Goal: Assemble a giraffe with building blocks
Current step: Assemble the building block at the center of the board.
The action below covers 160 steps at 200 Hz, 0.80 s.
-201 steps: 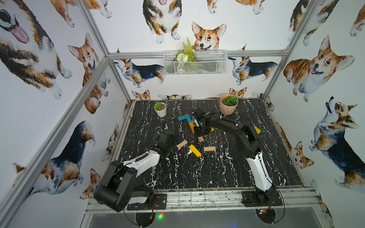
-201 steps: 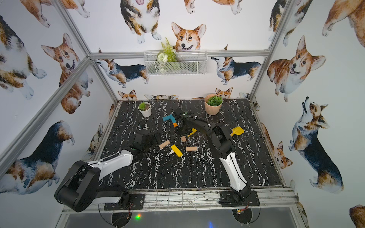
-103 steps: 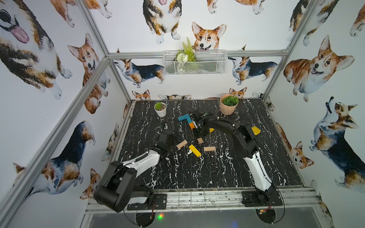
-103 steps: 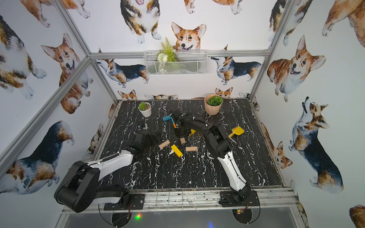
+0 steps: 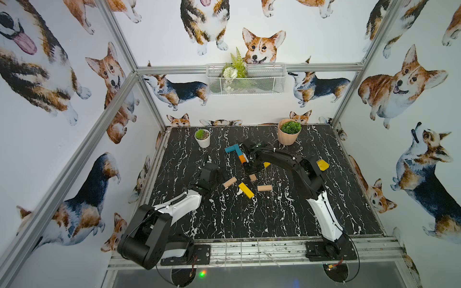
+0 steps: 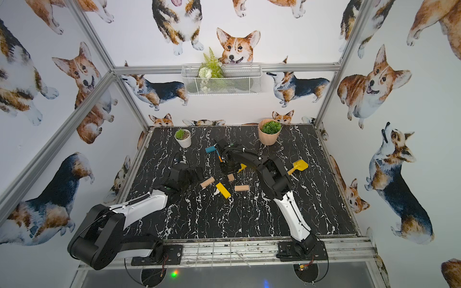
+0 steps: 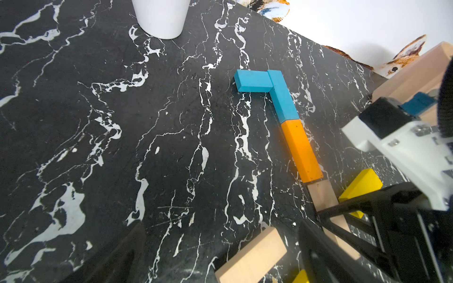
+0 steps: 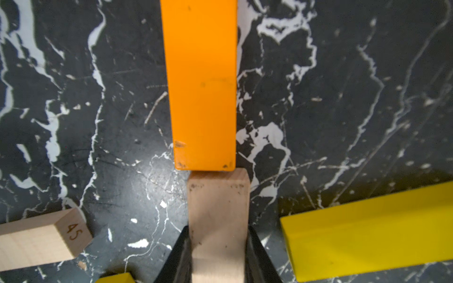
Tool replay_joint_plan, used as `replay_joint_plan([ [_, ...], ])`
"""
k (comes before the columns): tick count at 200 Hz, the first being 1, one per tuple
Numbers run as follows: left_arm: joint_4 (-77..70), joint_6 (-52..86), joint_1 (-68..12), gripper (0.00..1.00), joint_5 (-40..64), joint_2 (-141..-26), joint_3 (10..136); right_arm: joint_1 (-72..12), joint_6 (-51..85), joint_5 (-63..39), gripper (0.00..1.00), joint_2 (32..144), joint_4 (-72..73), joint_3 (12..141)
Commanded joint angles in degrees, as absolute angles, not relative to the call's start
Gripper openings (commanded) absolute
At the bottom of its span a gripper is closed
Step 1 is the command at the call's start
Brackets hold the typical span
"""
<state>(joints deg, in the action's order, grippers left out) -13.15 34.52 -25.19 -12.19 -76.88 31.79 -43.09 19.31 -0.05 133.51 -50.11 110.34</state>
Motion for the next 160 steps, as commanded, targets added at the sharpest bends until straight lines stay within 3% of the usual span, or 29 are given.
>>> replay_joint_plan([
  [1, -13.6, 34.37, -25.14, 1.0, -12.74, -76.73, 31.7, -43.07, 18.73, -0.79, 0.17, 134.21, -50.99, 110.48],
  [160, -13.76, 34.28, -25.21, 1.0, -12.66, -77.14, 31.89, -43.51, 17.86, -0.85, 0.19, 135.26, -51.15, 111.01],
])
